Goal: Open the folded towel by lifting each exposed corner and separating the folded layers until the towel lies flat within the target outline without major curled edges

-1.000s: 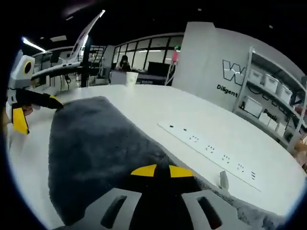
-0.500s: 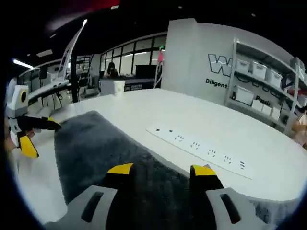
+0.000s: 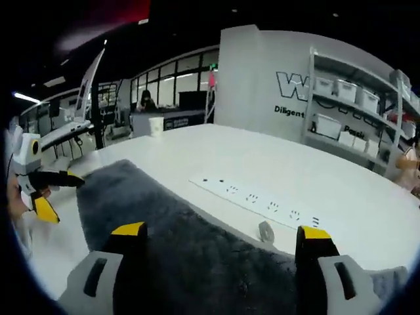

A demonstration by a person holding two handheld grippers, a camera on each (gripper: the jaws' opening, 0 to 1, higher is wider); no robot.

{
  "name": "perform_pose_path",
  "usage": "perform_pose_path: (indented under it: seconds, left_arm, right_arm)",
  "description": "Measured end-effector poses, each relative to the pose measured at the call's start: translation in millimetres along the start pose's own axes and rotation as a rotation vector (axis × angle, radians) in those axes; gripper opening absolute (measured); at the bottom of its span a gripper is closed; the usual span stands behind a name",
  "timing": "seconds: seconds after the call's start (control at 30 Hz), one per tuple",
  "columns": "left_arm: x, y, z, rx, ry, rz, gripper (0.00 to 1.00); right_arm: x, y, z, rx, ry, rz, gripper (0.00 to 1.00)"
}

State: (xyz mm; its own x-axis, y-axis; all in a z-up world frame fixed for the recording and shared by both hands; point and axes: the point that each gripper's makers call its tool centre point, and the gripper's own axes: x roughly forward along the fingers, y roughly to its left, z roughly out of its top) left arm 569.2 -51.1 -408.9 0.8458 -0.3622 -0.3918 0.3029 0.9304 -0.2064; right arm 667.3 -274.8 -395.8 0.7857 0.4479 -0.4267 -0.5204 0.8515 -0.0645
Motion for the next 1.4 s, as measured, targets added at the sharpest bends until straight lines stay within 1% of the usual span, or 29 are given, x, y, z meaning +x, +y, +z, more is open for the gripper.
perform_pose_path:
  seconds: [0.1, 0.23, 0.37, 0.5, 0.6, 0.67, 0.73, 0.9, 1.07, 1.23, 1.33, 1.4]
  left_arm:
    - [0.3, -0.6, -1.7, 0.002, 0.006, -0.001, 0.99]
    - [1.3, -0.3, -2.4, 0.004, 0.012, -0.001, 0.99]
    - [0.9, -0.9, -1.8, 0.004, 0.01, 0.0, 0.99]
    - [1.3, -0.3, -1.9, 0.001, 0.012, 0.0, 0.99]
    - [1.2, 0.1, -2.3, 0.003, 0.014, 0.002, 0.99]
    - [1.1, 0.0, -2.0, 0.001, 0.013, 0.001, 0.99]
    - [1.0, -0.6, -2.5, 0.003, 0.014, 0.0, 0.99]
    - [0.8, 0.2, -2.3, 0.003, 0.014, 0.001, 0.99]
    - [0.9, 2.5, -2.4, -0.001, 0.016, 0.003, 0.99]
    - [0.0, 2.3, -2.5, -0.003, 0.014, 0.002, 0.98]
    - [-0.2, 3.2, -3.1, -0.006, 0.015, 0.003, 0.98]
    - [-0.3, 3.4, -3.1, -0.007, 0.014, 0.004, 0.98]
  right_arm:
    - [-5.6, -9.5, -4.7, 0.005, 0.004, -0.017, 0.99]
    - [-13.5, -21.7, -10.0, 0.006, 0.005, -0.034, 0.99]
    - [-17.0, -44.8, -10.6, 0.019, 0.0, -0.054, 0.99]
    - [-19.9, -61.2, -10.2, 0.035, -0.007, -0.066, 0.96]
    - [-24.2, -70.9, -10.5, 0.024, -0.009, -0.079, 0.95]
    - [-27.5, -78.6, -12.2, 0.019, -0.008, -0.091, 0.93]
    - [-29.8, -86.4, -16.0, 0.034, -0.003, -0.101, 0.91]
    - [-34.9, -102.7, -23.2, 0.047, 0.004, -0.119, 0.78]
    - [-36.5, -110.0, -26.9, 0.031, 0.003, -0.112, 0.62]
    - [-35.0, -120.7, -42.9, 0.0, 0.048, -0.132, 0.44]
    - [-36.4, -128.3, -49.1, 0.007, 0.059, -0.144, 0.35]
    - [-39.1, -131.8, -53.5, 0.023, 0.061, -0.15, 0.31]
